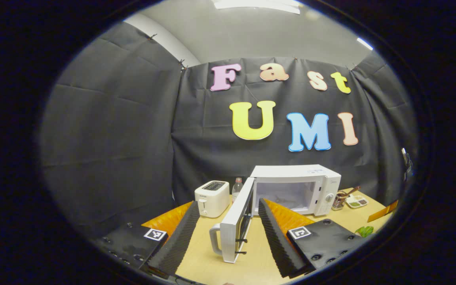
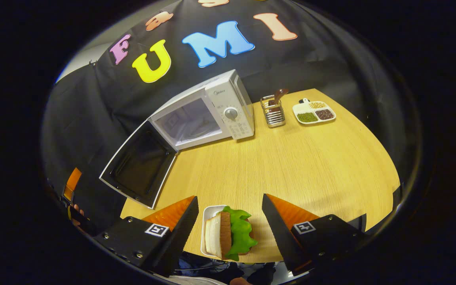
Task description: Open the microwave oven with the left hand, put the food in, and close the microwave oven.
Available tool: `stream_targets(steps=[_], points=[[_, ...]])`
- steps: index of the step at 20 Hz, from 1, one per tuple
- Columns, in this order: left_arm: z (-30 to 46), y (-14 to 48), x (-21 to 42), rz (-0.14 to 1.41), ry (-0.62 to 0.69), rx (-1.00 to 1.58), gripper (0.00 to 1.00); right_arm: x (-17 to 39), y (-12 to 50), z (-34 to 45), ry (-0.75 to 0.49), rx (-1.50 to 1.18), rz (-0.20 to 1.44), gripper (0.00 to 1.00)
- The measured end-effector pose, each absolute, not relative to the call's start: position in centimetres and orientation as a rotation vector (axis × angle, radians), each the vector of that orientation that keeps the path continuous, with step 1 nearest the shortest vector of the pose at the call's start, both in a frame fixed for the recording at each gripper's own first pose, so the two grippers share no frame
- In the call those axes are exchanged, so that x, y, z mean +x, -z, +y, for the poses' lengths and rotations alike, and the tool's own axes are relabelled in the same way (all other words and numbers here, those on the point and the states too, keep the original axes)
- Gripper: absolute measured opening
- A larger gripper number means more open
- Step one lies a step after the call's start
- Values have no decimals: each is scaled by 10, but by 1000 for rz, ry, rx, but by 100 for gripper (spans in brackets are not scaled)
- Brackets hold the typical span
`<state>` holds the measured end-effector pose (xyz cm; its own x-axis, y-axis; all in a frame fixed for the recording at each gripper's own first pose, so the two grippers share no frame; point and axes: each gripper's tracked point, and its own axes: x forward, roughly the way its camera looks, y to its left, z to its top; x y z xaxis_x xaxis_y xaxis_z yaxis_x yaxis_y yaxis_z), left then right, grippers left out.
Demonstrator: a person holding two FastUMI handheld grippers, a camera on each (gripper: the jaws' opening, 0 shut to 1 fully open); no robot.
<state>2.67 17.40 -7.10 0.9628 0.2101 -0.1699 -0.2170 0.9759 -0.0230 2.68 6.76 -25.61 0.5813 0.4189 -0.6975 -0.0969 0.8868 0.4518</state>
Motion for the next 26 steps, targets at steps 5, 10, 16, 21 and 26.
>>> stream_targets(steps=[5, 10, 16, 21, 26], points=[[170, 73, 20, 173, -267, -47, 94, 0, 287, 77, -385, 437, 1047, 98], [164, 73, 12, 183, -321, -46, 94, -27, 307, 89, -437, 523, 1172, 98], [158, 70, -3, 188, -373, -20, 95, -37, 313, 100, -474, 637, 1239, 58], [156, 72, -8, 205, -383, -10, 94, -36, 297, 100, -520, 609, 1201, 42], [165, 70, 6, 193, -373, -47, 95, -16, 262, 113, -538, 618, 1107, 42]])
